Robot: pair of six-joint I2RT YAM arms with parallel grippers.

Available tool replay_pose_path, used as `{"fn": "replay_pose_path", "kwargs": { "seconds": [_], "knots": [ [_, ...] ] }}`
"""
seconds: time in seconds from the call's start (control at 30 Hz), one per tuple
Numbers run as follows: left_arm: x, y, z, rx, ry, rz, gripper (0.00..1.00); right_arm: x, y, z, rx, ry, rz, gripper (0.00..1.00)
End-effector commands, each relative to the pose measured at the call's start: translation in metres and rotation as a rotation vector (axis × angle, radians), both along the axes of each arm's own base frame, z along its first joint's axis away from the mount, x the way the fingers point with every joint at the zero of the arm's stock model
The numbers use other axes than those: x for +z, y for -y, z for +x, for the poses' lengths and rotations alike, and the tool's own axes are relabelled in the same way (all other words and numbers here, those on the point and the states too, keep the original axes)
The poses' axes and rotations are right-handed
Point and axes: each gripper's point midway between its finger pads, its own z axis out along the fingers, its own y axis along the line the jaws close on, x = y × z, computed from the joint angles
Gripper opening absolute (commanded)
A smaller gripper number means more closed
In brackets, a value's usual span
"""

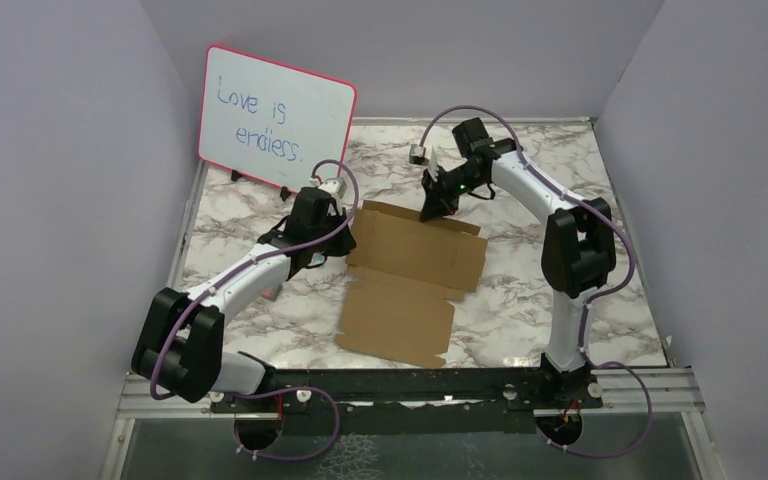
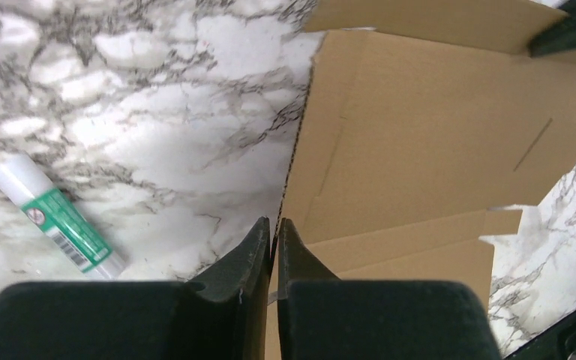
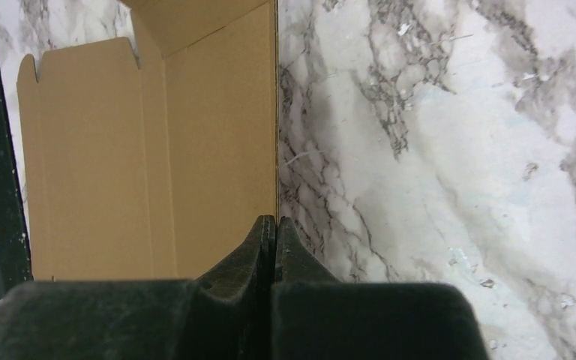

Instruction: Fold the paper box

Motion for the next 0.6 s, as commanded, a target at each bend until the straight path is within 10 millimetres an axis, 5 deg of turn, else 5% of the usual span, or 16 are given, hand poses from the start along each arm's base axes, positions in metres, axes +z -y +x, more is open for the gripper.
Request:
{"fn": "replay_pose_path", "kwargs": {
  "seconds": [0.0,0.27,0.57],
  "knots": [
    [-0.008,-0.012,0.014,0.172,0.034,-0.072,0.09,0.022,0.0,-0.003,0.043,0.145,0.032,0.01],
    [-0.018,-0.025,0.029,0.246,0.068,-0.07,0.29,0.035,-0.006,-0.015,0.094,0.273,0.08,0.01],
    [-0.003,-0.026,0.068,0.307,0.131,-0.126,0.53,0.03,-0.003,-0.008,0.083,0.337,0.009,0.01]
  ]
}}
